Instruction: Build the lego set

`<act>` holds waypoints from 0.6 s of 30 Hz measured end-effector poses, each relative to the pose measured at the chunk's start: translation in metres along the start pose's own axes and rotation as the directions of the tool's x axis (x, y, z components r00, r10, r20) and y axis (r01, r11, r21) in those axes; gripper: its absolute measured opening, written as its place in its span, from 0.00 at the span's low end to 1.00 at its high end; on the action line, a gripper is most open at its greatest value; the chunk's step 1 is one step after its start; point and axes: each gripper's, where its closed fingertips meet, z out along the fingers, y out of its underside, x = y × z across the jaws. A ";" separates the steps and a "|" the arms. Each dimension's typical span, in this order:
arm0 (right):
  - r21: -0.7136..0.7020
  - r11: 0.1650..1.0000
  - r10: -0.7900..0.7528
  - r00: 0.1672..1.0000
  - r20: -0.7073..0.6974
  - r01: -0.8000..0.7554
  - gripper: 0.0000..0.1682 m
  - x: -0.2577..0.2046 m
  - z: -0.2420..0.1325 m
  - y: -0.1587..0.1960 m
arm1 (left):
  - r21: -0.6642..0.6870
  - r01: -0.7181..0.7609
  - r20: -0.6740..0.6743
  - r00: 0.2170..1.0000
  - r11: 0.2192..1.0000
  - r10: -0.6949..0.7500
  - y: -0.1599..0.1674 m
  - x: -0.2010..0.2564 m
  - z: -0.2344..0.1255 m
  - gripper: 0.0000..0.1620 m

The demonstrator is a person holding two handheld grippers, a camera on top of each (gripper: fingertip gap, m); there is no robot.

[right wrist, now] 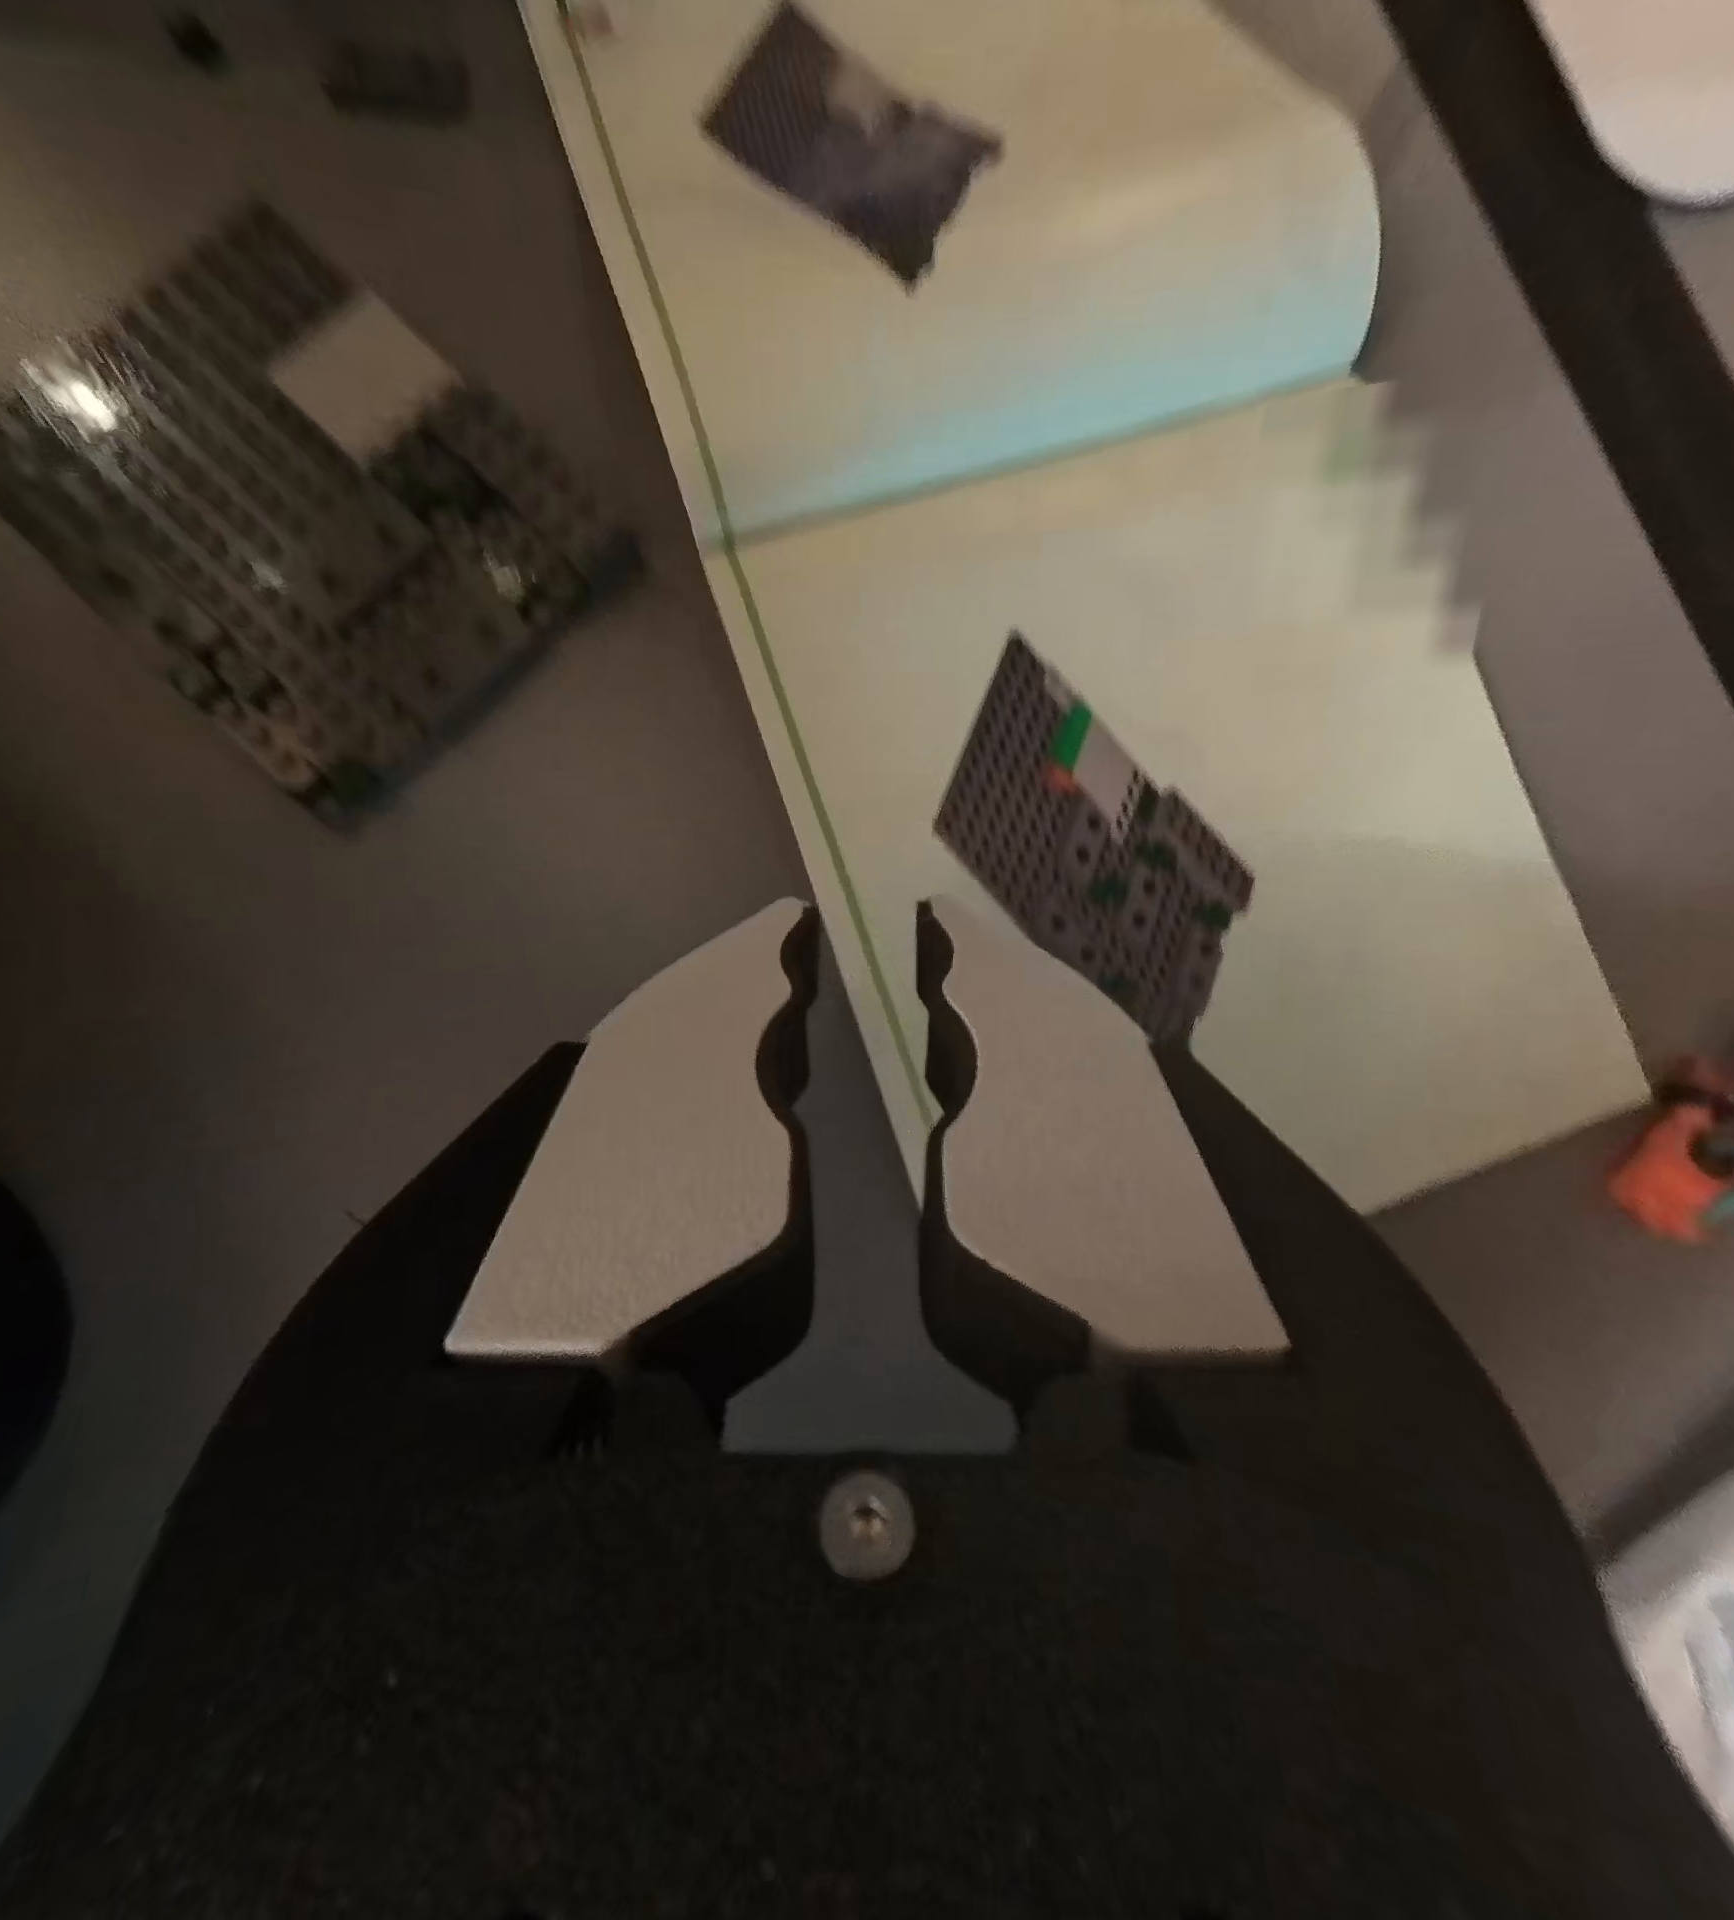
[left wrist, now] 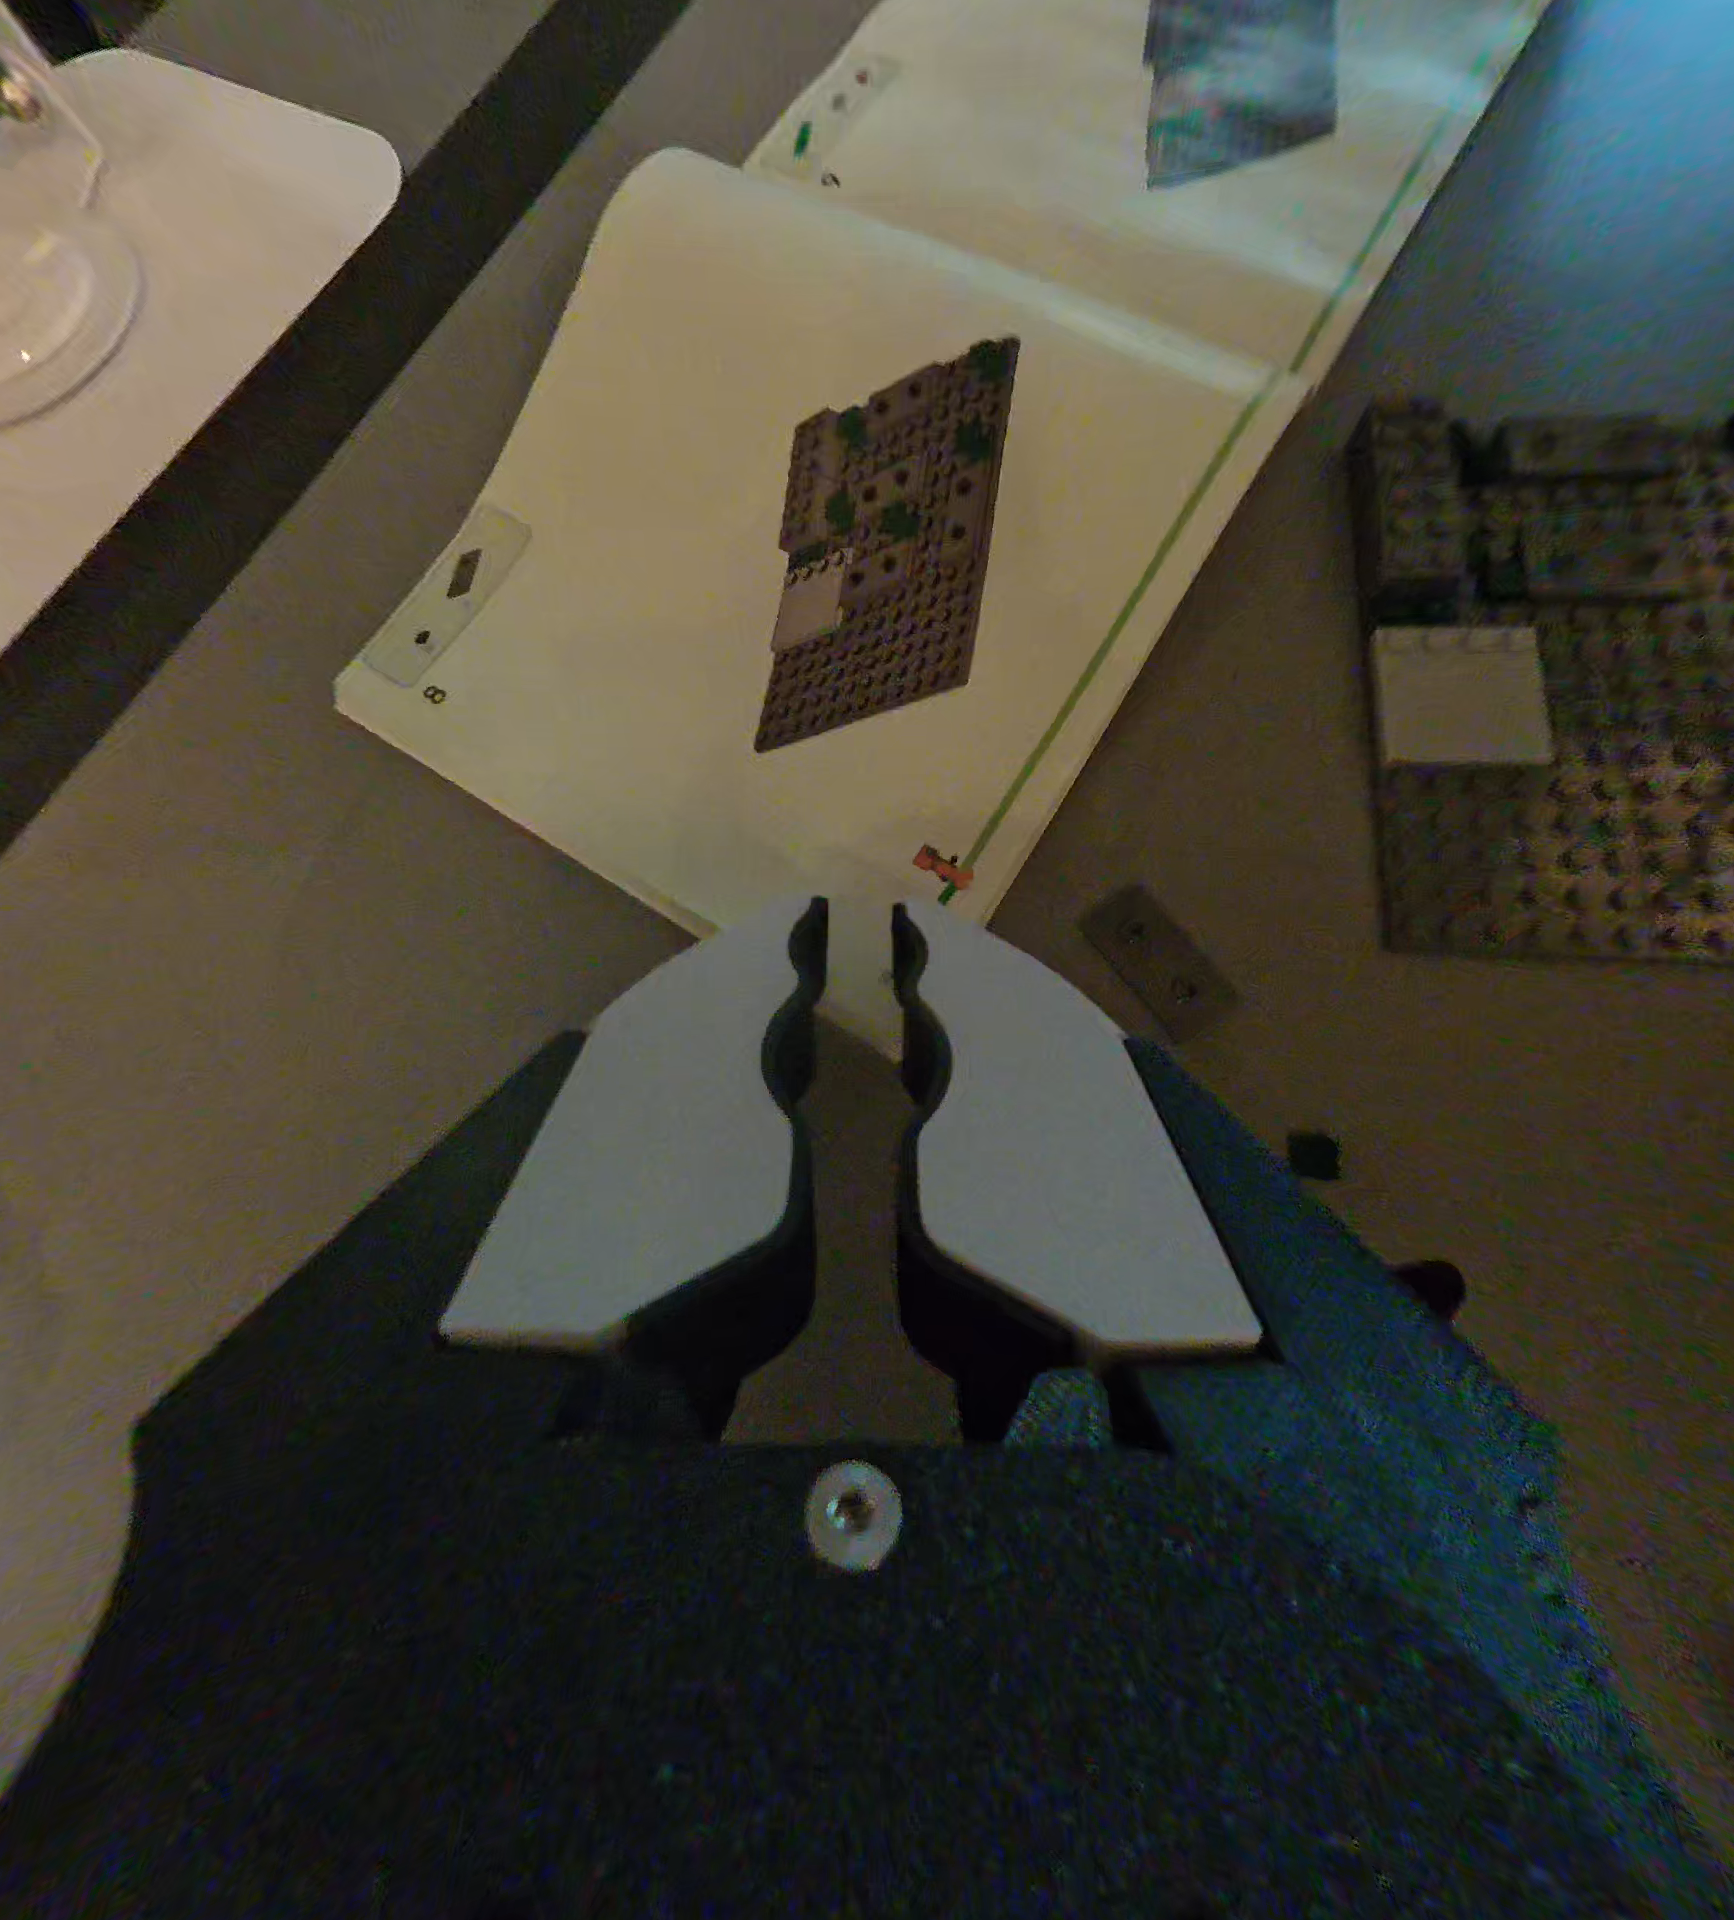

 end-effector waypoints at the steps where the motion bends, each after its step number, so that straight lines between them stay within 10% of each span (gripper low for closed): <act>1: 0.021 1.000 0.006 1.000 0.007 -0.007 0.11 0.000 0.001 -0.004 | 0.022 0.035 -0.005 0.999 0.999 -0.035 -0.002 -0.001 -0.001 0.08; 18: 0.420 0.889 0.210 0.977 -0.021 -0.182 0.22 -0.007 0.031 -0.105 | 0.202 0.310 0.109 0.935 0.929 -0.336 -0.021 -0.006 -0.020 0.12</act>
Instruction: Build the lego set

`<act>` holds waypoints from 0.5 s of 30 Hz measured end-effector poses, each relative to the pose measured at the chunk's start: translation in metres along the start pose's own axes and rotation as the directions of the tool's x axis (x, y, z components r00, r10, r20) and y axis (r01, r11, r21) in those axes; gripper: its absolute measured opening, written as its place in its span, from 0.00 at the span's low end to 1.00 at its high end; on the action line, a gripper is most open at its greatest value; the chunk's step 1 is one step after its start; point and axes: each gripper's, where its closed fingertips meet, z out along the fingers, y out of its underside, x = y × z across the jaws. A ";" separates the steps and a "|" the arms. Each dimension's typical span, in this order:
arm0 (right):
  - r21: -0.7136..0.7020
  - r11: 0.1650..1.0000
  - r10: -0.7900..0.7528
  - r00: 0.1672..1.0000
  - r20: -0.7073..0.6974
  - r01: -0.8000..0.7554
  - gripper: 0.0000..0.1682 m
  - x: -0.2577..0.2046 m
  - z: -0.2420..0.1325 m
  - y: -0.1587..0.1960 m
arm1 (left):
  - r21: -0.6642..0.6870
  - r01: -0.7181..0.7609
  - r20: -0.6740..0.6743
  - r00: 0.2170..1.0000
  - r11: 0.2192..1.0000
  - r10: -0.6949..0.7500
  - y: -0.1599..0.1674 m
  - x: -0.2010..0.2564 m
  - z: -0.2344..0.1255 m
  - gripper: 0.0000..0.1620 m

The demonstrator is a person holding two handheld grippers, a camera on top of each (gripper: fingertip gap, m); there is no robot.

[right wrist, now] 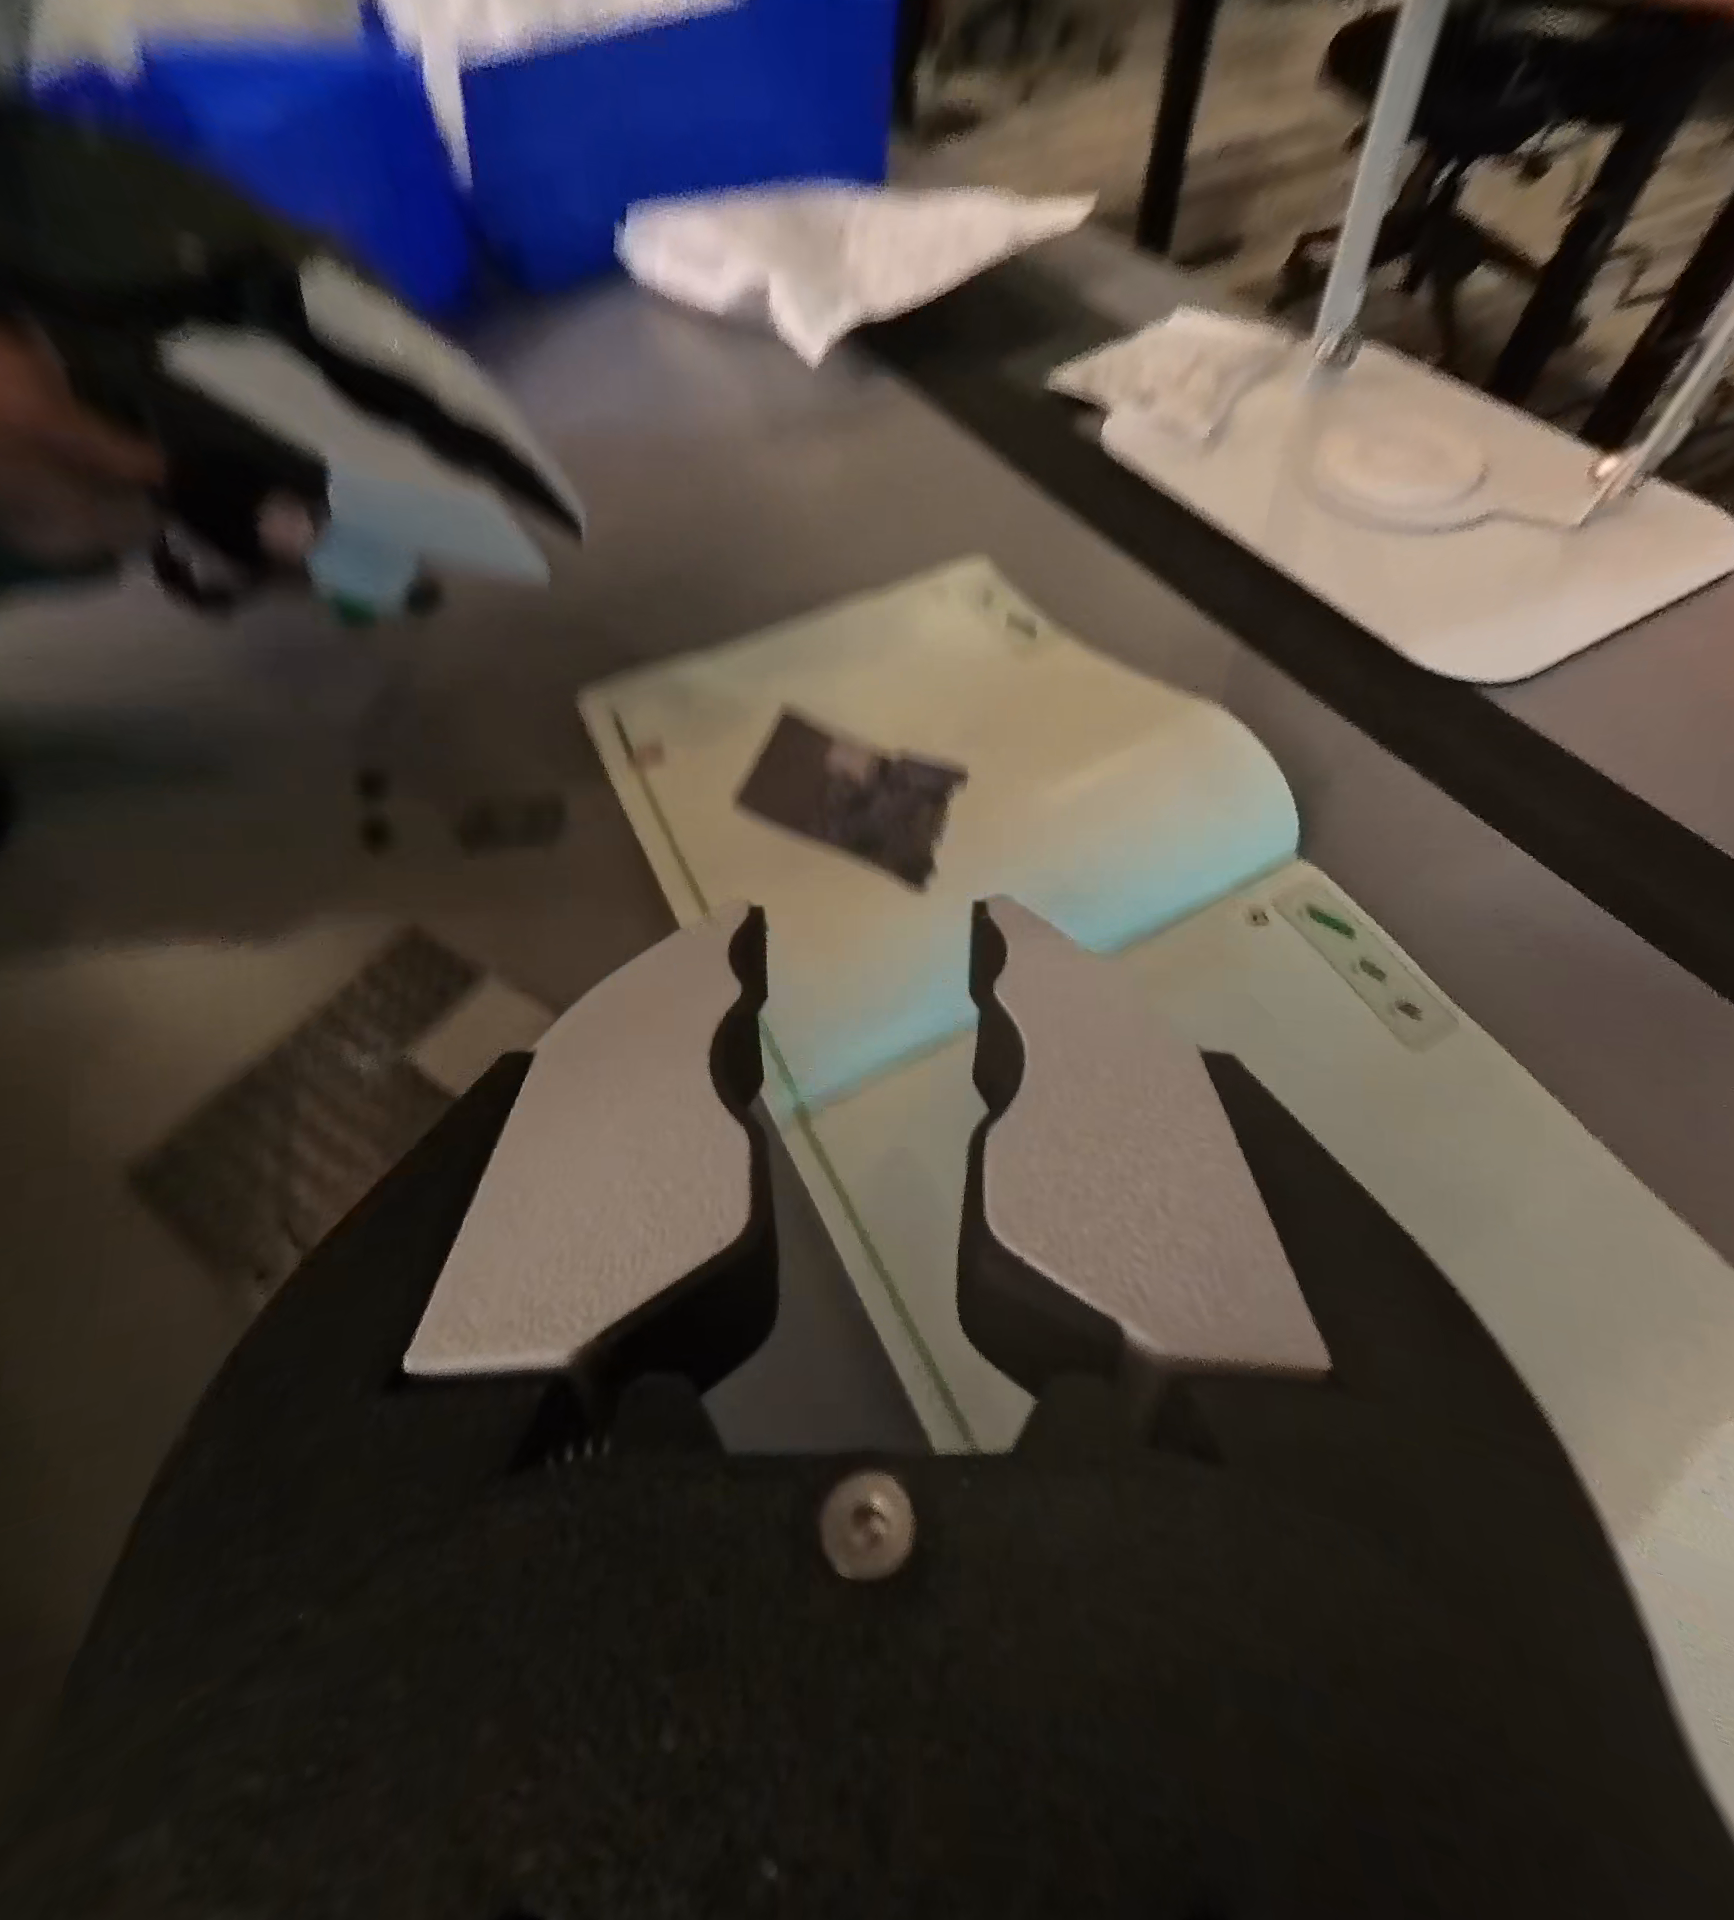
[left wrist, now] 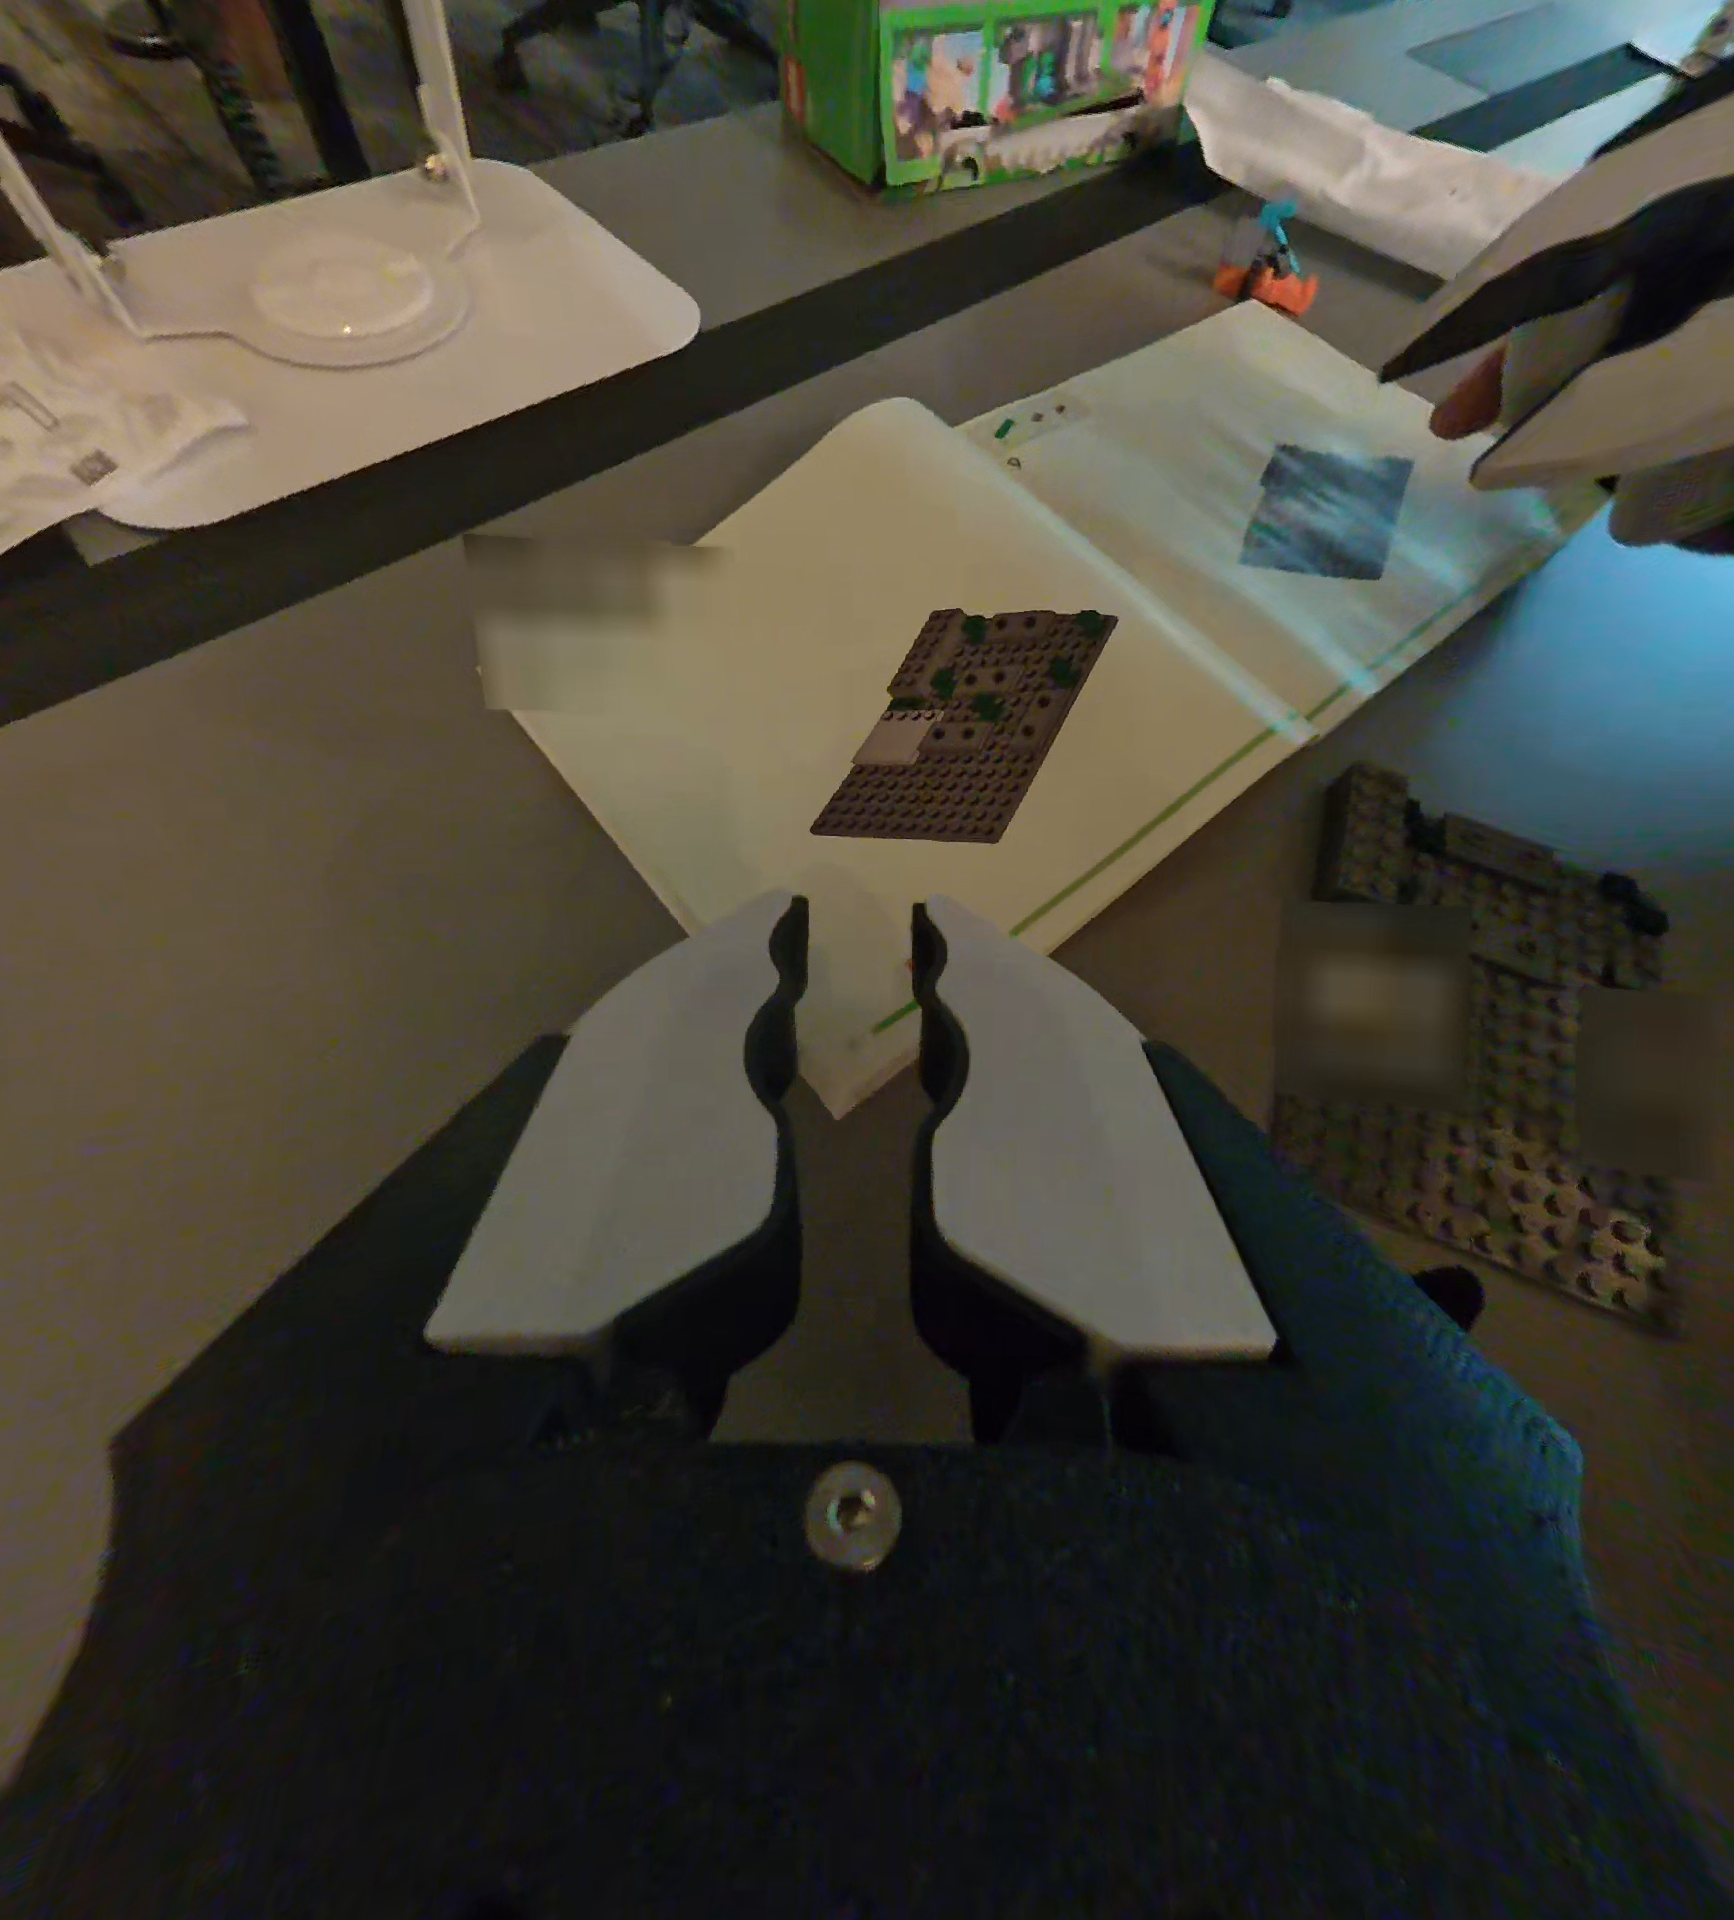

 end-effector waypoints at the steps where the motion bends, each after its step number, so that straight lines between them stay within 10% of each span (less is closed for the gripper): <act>1: 0.013 1.000 0.023 1.000 -0.017 -0.023 0.22 -0.003 0.003 -0.003 | -0.004 0.014 0.015 1.000 1.000 -0.014 0.000 -0.001 0.000 0.11; 15: -0.016 0.992 0.114 0.960 -0.256 -0.122 0.00 -0.049 0.035 0.007 | -0.066 -0.078 0.100 0.991 0.995 0.084 0.018 0.016 0.022 0.00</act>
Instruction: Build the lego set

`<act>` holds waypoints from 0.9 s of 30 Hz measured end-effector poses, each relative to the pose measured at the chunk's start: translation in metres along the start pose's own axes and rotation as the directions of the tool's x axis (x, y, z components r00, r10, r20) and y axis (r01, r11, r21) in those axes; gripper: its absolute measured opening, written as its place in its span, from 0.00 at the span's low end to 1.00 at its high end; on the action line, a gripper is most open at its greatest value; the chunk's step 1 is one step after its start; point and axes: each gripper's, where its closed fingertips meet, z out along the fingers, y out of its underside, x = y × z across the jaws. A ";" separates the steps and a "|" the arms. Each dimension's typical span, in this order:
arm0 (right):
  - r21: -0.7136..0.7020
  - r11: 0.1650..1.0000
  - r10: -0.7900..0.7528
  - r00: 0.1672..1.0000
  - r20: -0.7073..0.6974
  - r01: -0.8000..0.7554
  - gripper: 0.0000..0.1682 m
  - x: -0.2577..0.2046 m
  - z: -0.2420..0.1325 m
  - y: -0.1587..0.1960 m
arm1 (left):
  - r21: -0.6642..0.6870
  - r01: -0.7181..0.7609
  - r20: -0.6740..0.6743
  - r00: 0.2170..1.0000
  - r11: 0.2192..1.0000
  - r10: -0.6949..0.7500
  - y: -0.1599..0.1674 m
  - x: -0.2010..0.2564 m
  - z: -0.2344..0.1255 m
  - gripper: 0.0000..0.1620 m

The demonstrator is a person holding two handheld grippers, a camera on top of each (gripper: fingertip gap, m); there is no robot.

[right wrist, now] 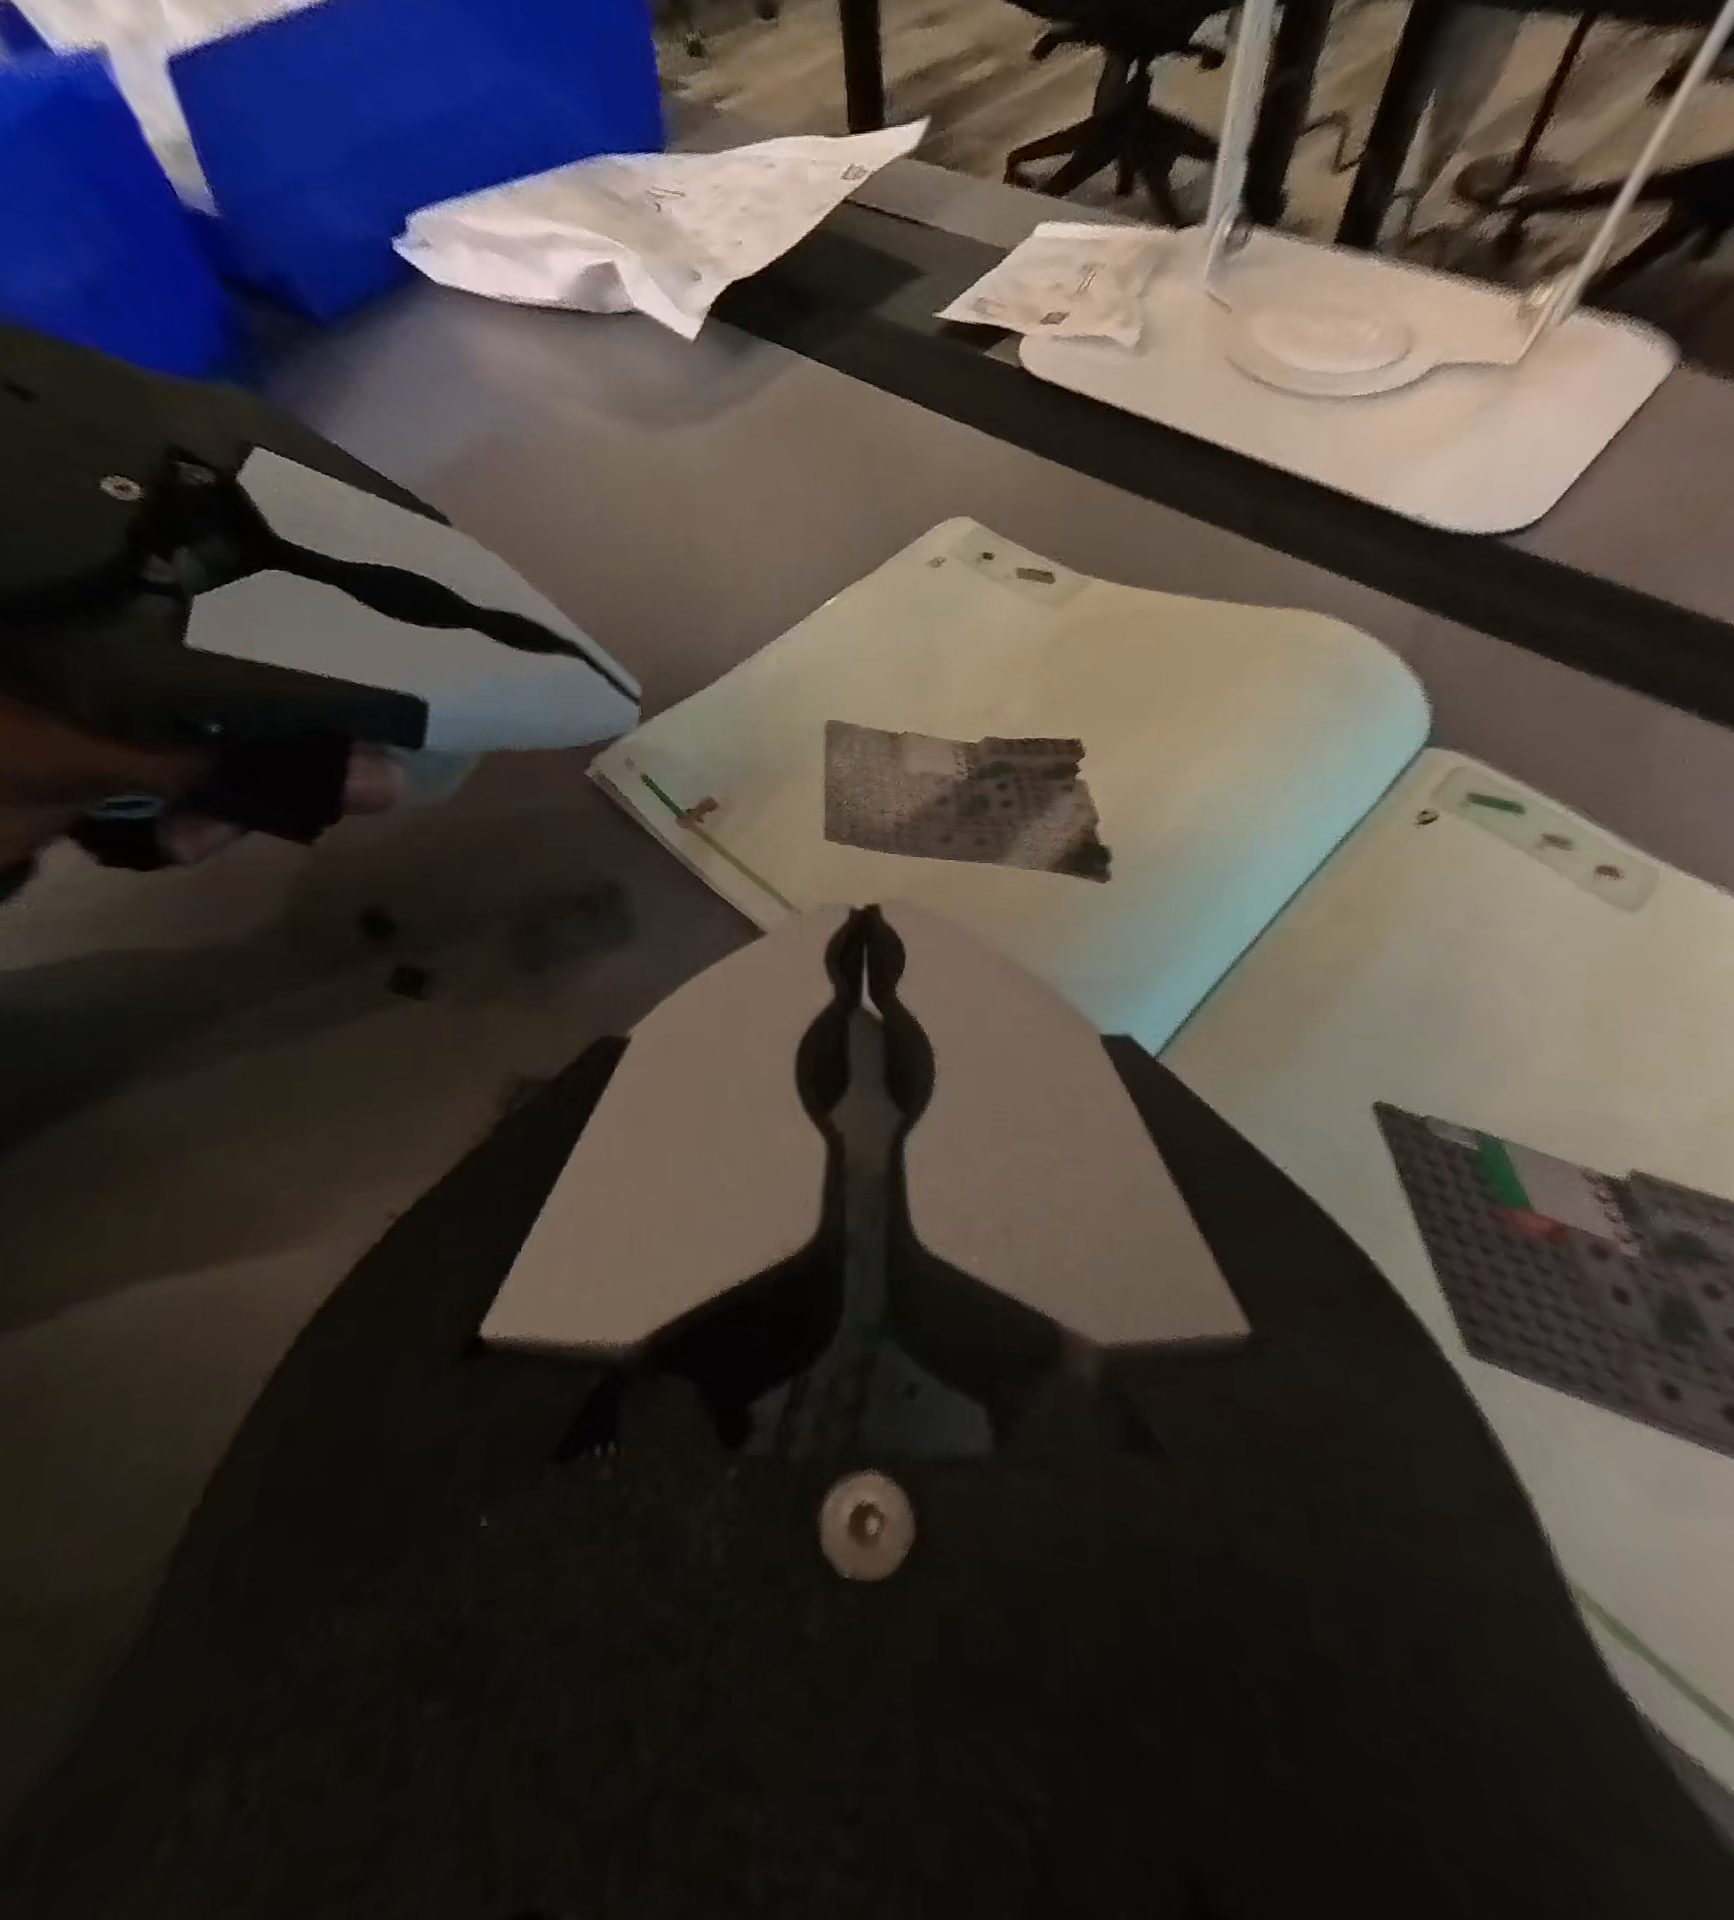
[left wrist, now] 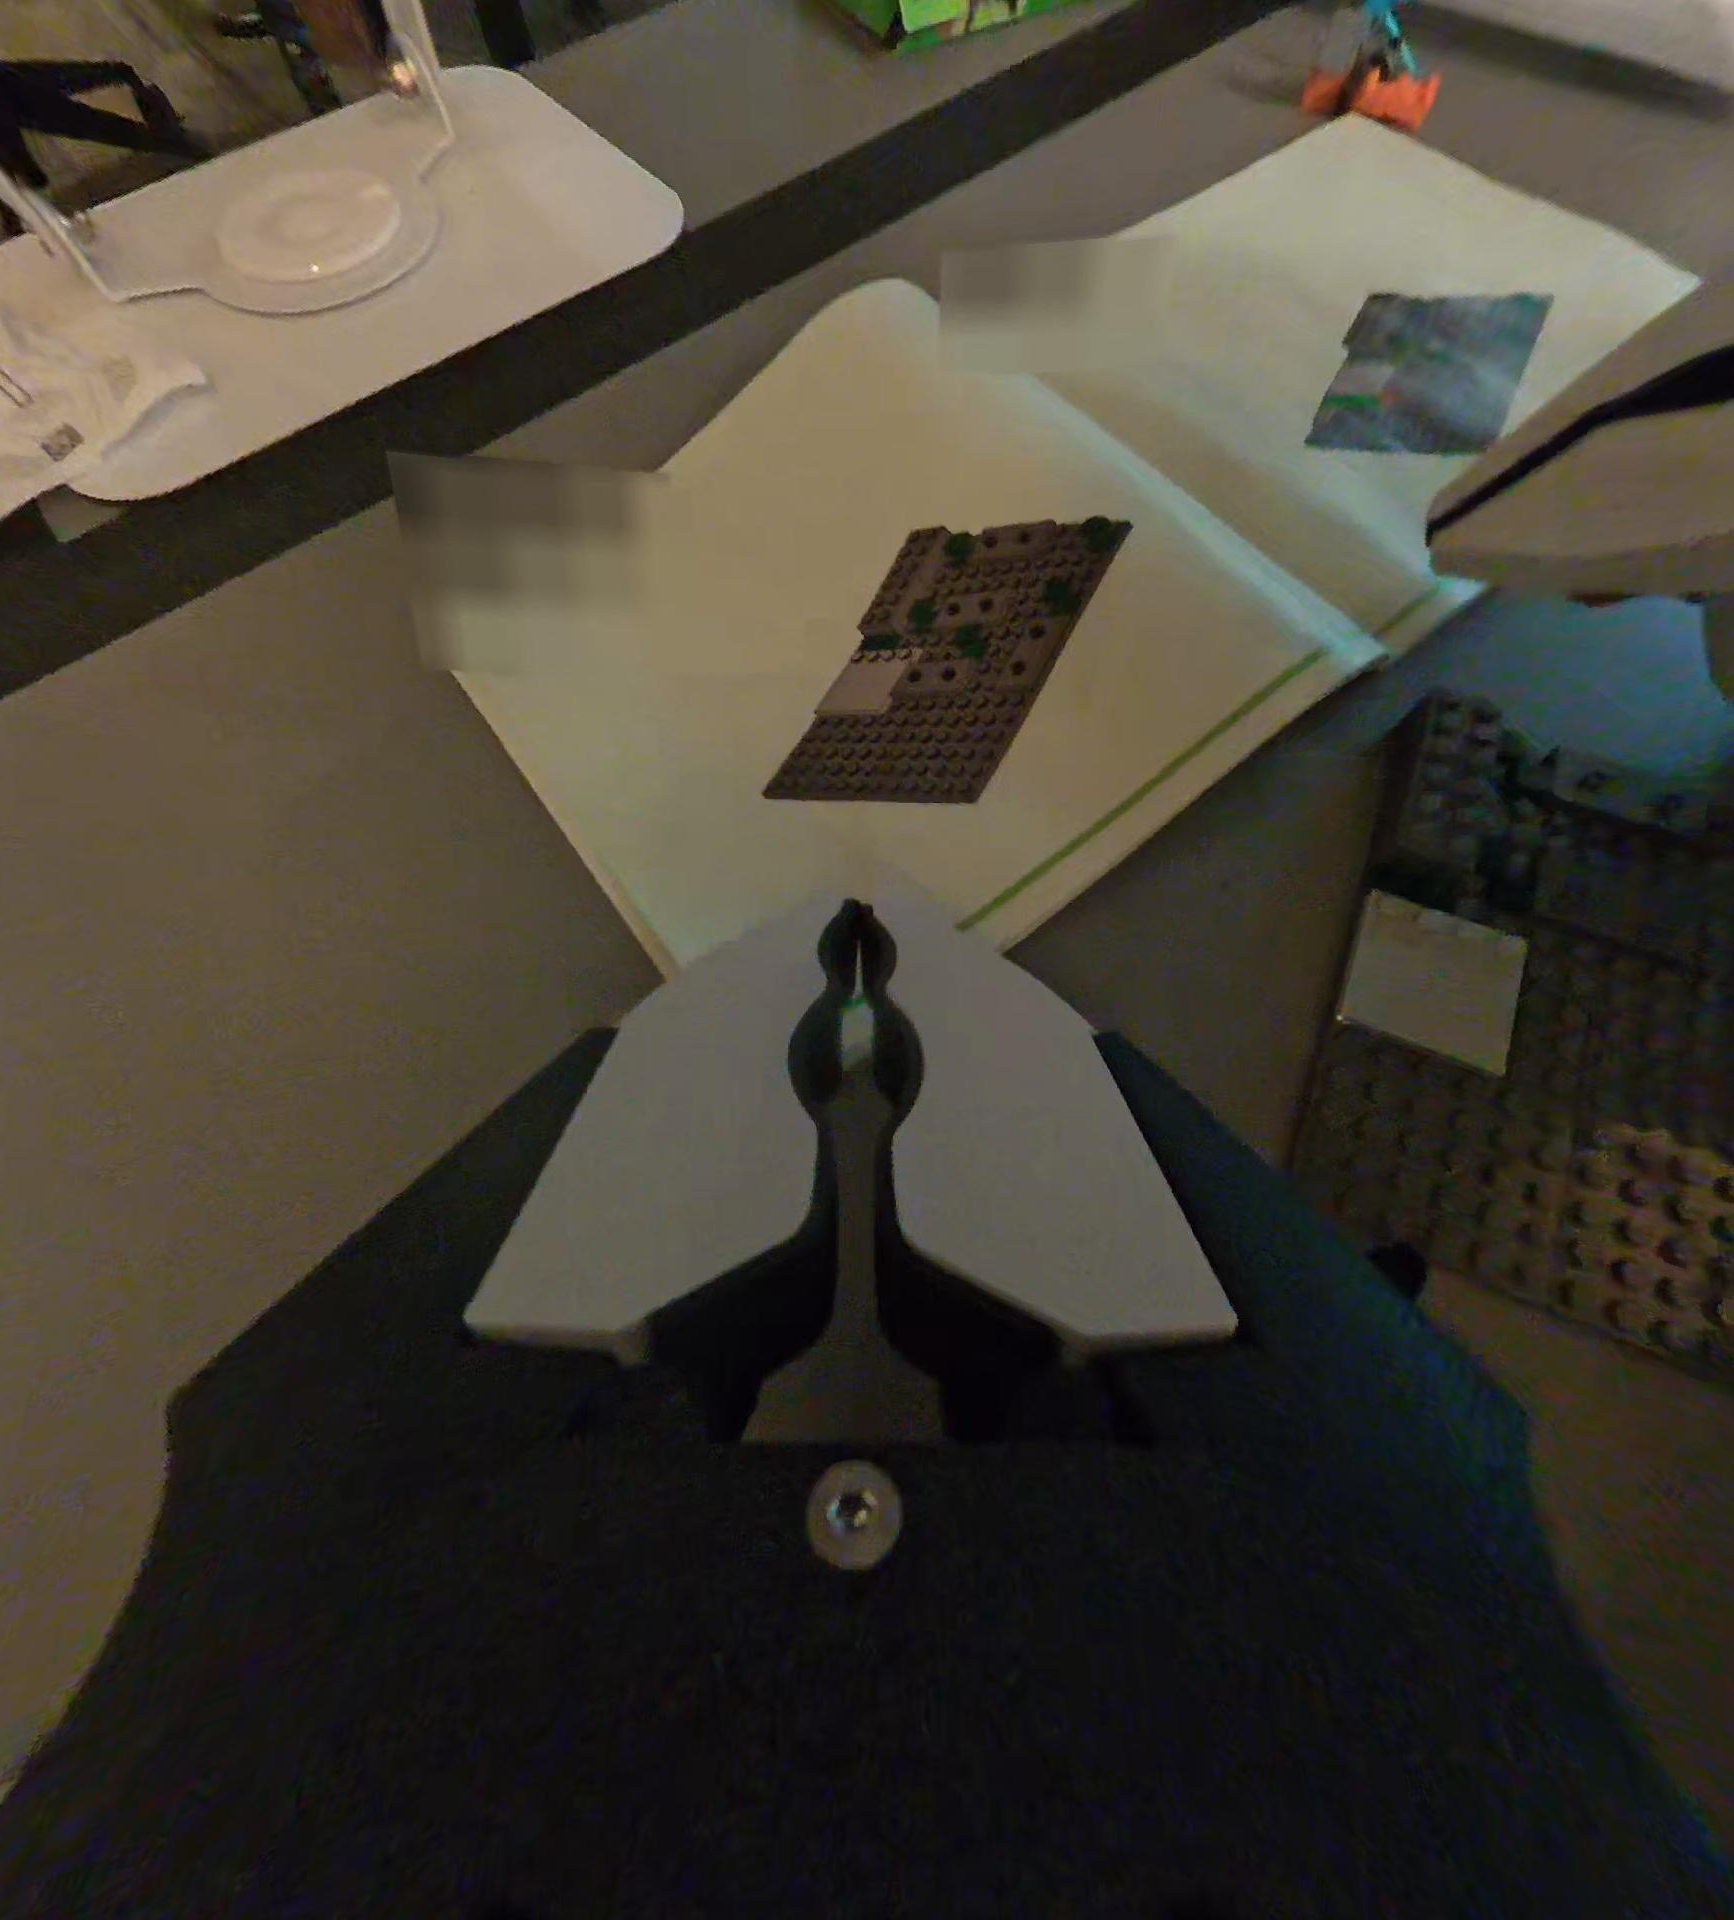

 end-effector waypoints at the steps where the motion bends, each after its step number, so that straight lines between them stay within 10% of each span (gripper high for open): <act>1: 0.003 1.000 -0.018 1.000 -0.007 0.018 0.00 0.001 0.000 0.000 | -0.010 -0.015 -0.001 1.000 1.000 0.015 0.003 0.002 0.001 0.00; 27: -0.131 0.983 -0.151 0.976 -0.157 0.131 0.00 0.070 -0.027 0.028 | -0.097 -0.171 0.137 0.973 0.980 0.184 0.016 -0.014 -0.003 0.00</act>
